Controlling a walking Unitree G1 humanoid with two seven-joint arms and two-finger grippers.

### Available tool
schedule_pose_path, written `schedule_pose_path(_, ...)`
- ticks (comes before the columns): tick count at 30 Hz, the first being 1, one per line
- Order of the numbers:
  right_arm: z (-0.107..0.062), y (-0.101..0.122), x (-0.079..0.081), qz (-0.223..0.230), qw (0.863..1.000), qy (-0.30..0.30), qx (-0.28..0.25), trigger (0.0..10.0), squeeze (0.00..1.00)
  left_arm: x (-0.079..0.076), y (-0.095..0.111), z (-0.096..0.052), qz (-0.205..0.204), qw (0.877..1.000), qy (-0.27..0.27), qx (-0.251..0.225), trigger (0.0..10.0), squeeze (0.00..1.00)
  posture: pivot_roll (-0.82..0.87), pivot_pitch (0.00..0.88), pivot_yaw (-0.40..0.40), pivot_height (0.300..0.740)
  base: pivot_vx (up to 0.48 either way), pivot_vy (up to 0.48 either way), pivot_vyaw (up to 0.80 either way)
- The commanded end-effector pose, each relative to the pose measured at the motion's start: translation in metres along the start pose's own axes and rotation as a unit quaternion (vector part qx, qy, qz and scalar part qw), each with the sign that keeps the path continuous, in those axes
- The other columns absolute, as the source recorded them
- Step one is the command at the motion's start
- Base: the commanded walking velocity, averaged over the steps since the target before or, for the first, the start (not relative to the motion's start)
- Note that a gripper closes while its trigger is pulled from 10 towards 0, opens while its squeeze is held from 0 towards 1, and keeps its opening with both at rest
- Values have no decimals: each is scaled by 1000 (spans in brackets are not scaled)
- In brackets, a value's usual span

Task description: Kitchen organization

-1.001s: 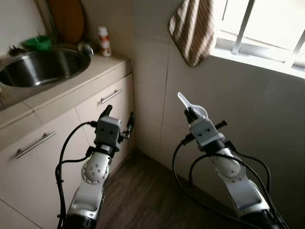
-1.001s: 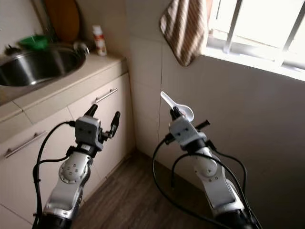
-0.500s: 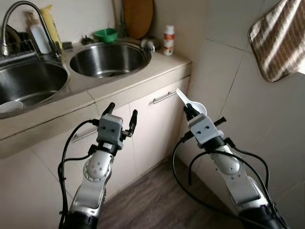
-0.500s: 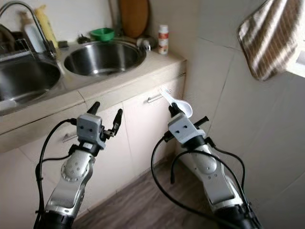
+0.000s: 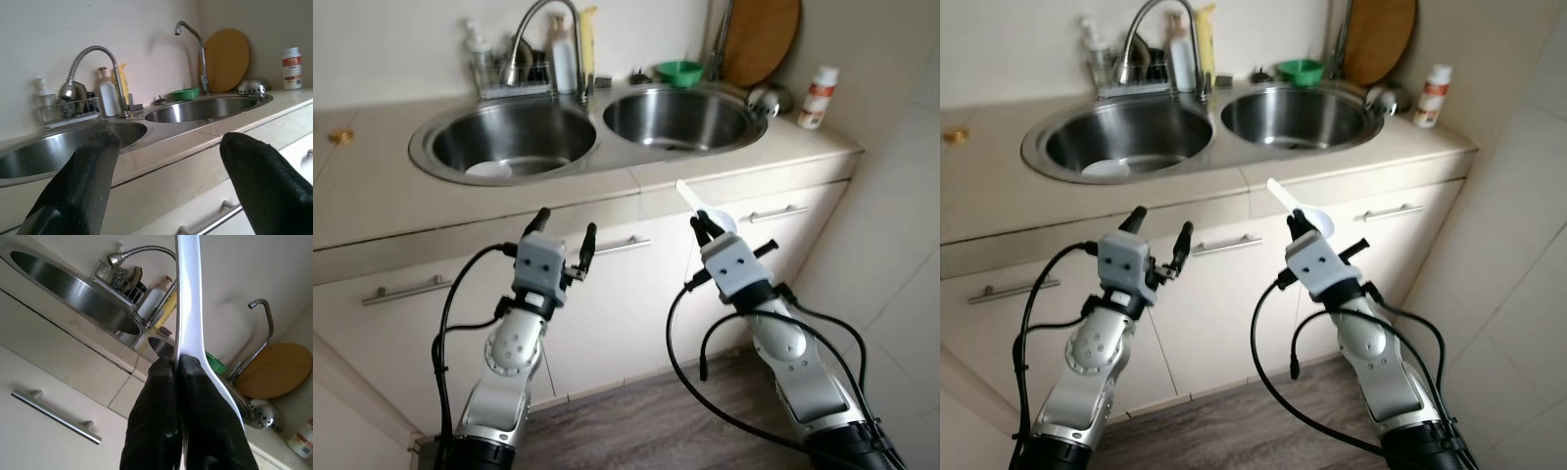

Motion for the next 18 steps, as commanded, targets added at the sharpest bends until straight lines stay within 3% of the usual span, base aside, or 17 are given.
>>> schedule_pose_path(1, 5, 7, 2, 3, 1000, 1, -15, 0, 0, 10, 3, 1, 13, 1000, 14, -5, 10000, 0, 71, 0, -22, 740, 0, 0, 800)
schedule_pose_path(6, 9, 12, -5, 15, 999, -25, -28, 0, 0, 17, 10, 4, 17, 999, 33, -24, 10000, 0, 72, 0, -23, 740, 399, 0, 800)
schedule_pose_path(18, 14, 20, -10, 28, 998, -37, -52, 0, 0, 16, 11, 6, 17, 999, 34, -29, 10000, 0, 76, 0, -28, 740, 461, 0, 0)
Point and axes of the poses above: a point about 5 cm out from each wrist's last joint towards the gripper, its own z axis pointing out of the wrist towards the gripper, its own y axis along the axis of the wrist's last joint, x = y × z, the point moved 3 cm from there along z, pointing out of the wrist towards the gripper, and after that the axes turned 11 degrees about z, right-handed, at the moved point
